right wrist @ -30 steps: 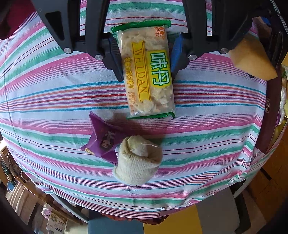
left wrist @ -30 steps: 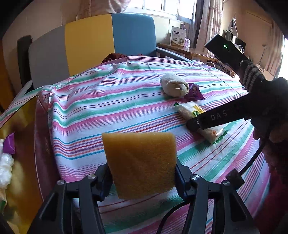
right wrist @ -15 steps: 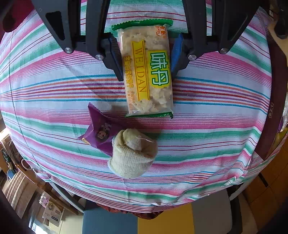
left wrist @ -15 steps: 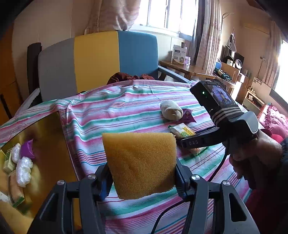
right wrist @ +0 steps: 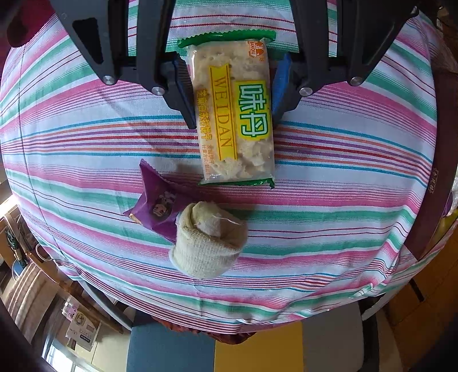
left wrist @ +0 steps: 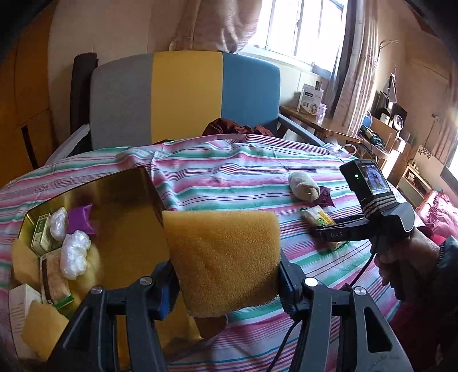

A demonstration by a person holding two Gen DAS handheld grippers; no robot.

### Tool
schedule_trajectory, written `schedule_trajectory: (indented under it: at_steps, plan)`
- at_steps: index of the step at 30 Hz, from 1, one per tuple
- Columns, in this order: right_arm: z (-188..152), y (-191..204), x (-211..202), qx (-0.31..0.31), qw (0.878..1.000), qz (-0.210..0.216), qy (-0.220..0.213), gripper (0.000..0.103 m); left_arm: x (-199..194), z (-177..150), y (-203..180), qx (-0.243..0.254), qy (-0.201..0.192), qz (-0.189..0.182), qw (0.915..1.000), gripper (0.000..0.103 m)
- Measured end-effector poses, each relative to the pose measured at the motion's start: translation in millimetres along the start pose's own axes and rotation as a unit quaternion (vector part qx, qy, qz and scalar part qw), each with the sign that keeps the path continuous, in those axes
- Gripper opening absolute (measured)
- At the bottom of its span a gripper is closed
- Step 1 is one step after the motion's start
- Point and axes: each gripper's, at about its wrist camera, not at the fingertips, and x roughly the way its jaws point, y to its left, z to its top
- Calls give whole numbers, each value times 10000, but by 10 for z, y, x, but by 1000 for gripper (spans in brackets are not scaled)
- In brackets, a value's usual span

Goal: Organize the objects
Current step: 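Carry the yellow sponge into the gold tray and open the left tool while the right tool holds the packet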

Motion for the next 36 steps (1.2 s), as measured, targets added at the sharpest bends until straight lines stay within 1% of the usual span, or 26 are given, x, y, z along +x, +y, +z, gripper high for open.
schedule_trajectory:
  at_steps: [3,7,9,11,13,16,17,19,22,23,25,27,29,31,33,35,36]
  plan:
    - [-4,13,-5,-23,10000,-44,-10,48,-30,-23,204,-299,76,-48,9995,58]
    - [-24,85,0,-72,9999,-128,-19,48,-101,42,647,-1028,153,-176,9944,58]
    - [-19,111,1,-109,9998,-177,-21,48,-113,79,932,-1449,199,-187,9891,58]
    - [-15,128,0,-137,9997,-204,-18,48,-106,109,1242,-1917,243,-157,9810,58]
    - [-12,136,-2,-138,9997,-199,-8,48,-90,128,1487,-2281,273,-101,9732,58]
    - [23,124,21,-176,9996,-211,4,48,15,171,1777,-2713,411,-60,9616,58]
    - [26,129,21,-187,9996,-213,7,48,61,192,1820,-2795,436,-61,9591,58]
    - [45,125,38,-199,9996,-212,15,48,163,257,1870,-2816,481,7,9583,58]
    - [62,105,61,-227,9995,-223,19,48,376,374,1844,-2637,596,43,9628,58]
    - [66,104,63,-229,9995,-223,22,48,469,402,1825,-2544,663,46,9648,58]
    - [66,107,64,-227,9995,-227,22,48,650,431,1805,-2409,798,222,9670,58]
    - [76,107,81,-228,9995,-231,23,48,856,444,1805,-2247,1015,318,9686,59]
    - [79,109,85,-234,9994,-237,23,48,1051,461,1833,-2190,1194,498,9671,60]
    - [82,113,85,-238,9994,-241,23,48,1193,477,1870,-2165,1251,645,9661,60]
    - [80,114,85,-234,9994,-239,23,48,1299,502,1931,-2165,1318,744,9645,65]
    - [82,115,87,-225,9995,-232,21,48,1334,518,1964,-2266,1425,737,9607,73]
    - [83,115,90,-218,9995,-226,21,48,1308,526,1969,-2297,1414,720,9602,75]
